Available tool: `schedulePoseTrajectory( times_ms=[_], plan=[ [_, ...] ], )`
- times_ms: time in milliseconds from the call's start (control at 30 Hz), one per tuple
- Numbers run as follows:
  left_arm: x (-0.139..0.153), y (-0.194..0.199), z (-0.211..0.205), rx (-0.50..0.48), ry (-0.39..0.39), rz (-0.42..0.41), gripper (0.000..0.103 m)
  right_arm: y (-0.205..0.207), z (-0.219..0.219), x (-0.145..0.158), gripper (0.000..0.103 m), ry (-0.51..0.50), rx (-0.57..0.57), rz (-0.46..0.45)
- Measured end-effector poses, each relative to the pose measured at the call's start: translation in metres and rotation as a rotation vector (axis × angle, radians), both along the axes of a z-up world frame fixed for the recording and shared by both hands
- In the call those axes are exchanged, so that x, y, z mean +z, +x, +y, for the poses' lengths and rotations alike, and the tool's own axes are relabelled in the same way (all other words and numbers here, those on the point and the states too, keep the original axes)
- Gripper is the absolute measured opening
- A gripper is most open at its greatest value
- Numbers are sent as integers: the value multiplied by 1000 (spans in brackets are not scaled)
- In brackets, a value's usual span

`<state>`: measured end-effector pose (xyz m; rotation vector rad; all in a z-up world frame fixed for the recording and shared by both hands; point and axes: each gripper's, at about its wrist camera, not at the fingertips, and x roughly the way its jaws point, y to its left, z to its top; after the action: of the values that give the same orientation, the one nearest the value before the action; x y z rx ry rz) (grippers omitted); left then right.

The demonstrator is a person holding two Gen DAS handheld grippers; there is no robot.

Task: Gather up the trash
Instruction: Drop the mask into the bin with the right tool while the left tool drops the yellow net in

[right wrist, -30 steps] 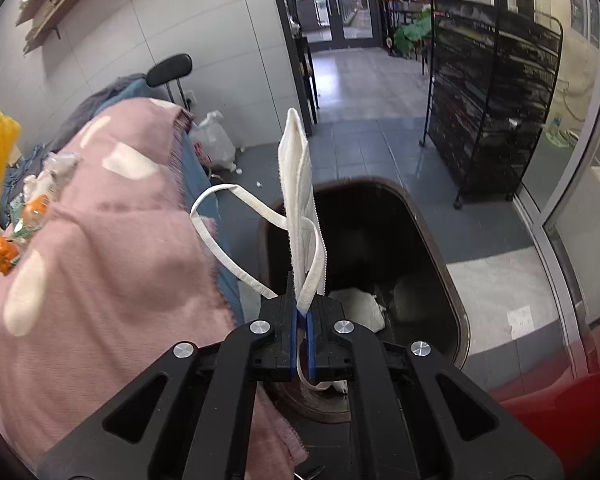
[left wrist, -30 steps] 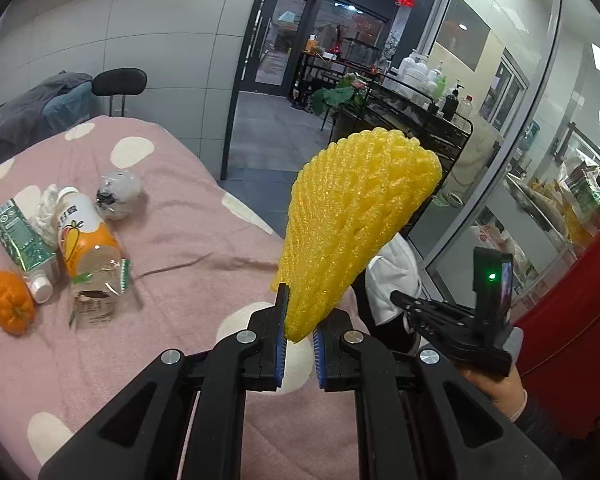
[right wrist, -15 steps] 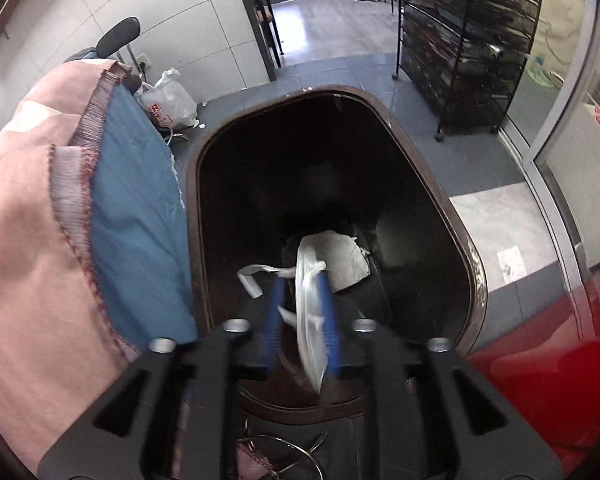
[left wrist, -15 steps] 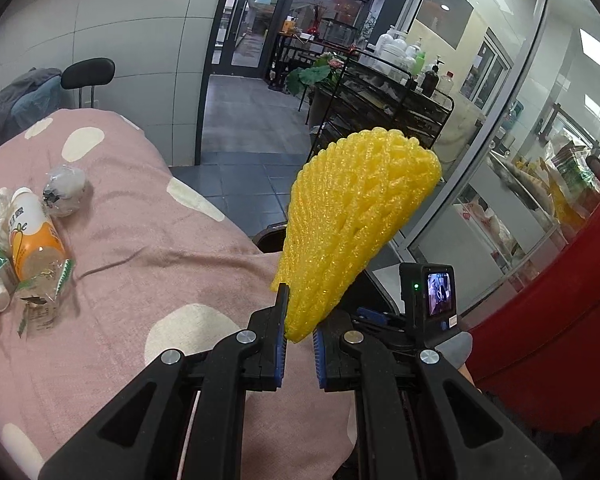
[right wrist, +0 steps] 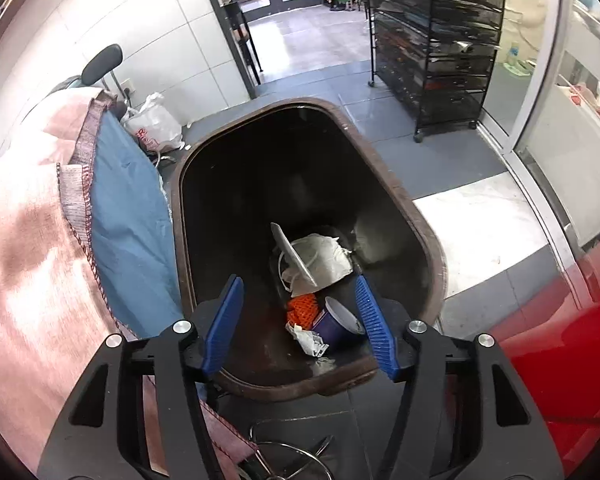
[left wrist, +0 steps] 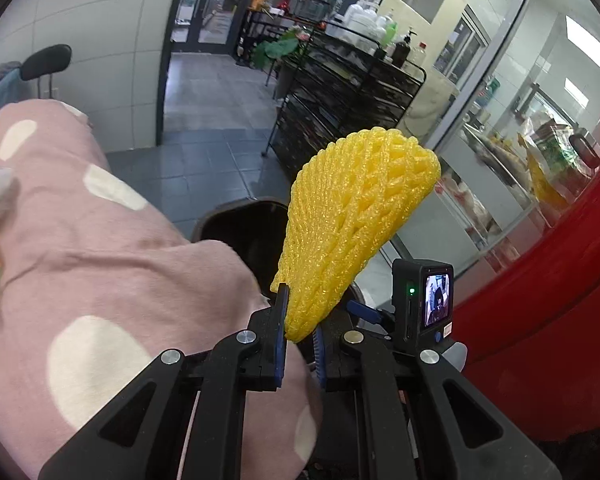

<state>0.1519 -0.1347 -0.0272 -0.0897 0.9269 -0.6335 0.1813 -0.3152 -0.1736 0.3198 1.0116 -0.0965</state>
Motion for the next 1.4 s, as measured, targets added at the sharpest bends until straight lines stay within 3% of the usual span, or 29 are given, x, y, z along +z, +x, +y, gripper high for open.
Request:
schedulePoseTrajectory(
  times_ms=[133, 300, 800, 833, 900, 933, 967, 1133, 1400],
  plan=[
    [-12, 8, -22, -25, 39, 17, 11, -9, -9, 6, 60, -7, -42, -9],
    [-29, 22, -38, -52, 31, 102, 11, -18, -20, 11, 61, -20, -83, -11],
    [-67, 43, -71, -88, 86, 236, 11, -33, -40, 13, 65, -18, -149, -8],
    [-68, 44, -74, -92, 88, 241, 14, -33, -40, 13, 65, -18, -151, -7],
    [-70, 42, -75, -98, 101, 239, 34, -34, -41, 13, 66, -17, -155, -6],
    [-70, 41, -74, -93, 107, 231, 55, -34, -42, 13, 66, -17, -158, -5],
    [-70, 40, -72, -86, 105, 220, 66, -34, -42, 13, 68, -17, -160, -5],
    [-67, 40, -73, -91, 96, 205, 75, -34, -45, 10, 70, -7, -172, 5],
    [-53, 26, -75, -100, 126, 95, 86, -35, -46, 12, 70, -10, -172, 3]
  ],
)
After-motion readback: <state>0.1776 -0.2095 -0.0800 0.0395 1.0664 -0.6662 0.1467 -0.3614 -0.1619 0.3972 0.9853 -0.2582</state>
